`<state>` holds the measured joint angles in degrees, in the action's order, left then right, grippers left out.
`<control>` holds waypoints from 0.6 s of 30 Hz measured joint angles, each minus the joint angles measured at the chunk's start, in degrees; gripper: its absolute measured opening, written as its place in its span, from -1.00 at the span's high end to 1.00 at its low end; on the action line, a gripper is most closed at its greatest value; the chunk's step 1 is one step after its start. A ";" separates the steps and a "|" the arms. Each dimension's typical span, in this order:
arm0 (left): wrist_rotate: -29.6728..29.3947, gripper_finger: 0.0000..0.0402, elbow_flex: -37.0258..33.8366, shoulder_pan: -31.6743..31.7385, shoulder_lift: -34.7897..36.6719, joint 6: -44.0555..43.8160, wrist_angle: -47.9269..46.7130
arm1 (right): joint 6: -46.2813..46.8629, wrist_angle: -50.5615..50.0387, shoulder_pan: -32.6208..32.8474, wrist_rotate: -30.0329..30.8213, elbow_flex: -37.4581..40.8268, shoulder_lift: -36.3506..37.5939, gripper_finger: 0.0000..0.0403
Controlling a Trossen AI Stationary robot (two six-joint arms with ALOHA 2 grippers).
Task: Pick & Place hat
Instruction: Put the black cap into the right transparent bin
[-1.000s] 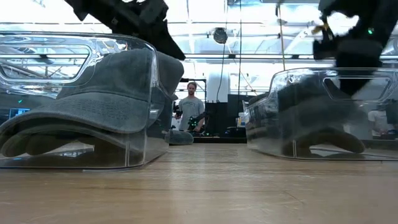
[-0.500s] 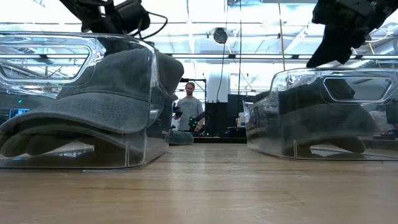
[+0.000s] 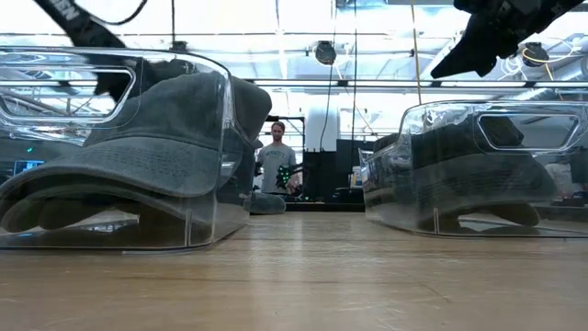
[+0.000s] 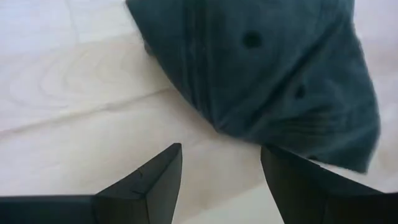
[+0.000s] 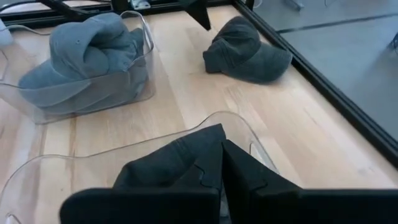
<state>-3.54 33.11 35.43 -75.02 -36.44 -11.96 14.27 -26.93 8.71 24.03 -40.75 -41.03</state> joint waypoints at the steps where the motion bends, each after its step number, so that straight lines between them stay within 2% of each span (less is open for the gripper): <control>1: 0.65 -0.15 -0.83 1.42 0.02 -0.32 1.71 | -0.51 0.24 0.00 0.00 0.00 0.00 1.00; 9: 1.39 -0.15 -1.12 7.76 0.04 1.23 9.31 | -1.35 0.15 -0.02 -0.04 0.00 0.00 1.00; 12: 4.41 -0.15 -1.73 9.46 -0.34 0.55 13.42 | -1.50 0.17 -0.02 -0.04 0.00 -0.03 1.00; 14: 6.05 -0.15 -1.79 10.07 -1.56 0.30 12.51 | -1.50 0.17 -0.02 -0.04 0.00 -0.03 1.00; 18: 4.19 -0.15 -1.93 10.59 -5.61 -0.34 12.30 | -1.38 0.17 0.00 -0.07 0.00 -0.04 1.00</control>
<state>0.64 31.18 46.02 -80.63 -36.77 0.34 12.89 -26.76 8.71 23.97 -40.75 -41.08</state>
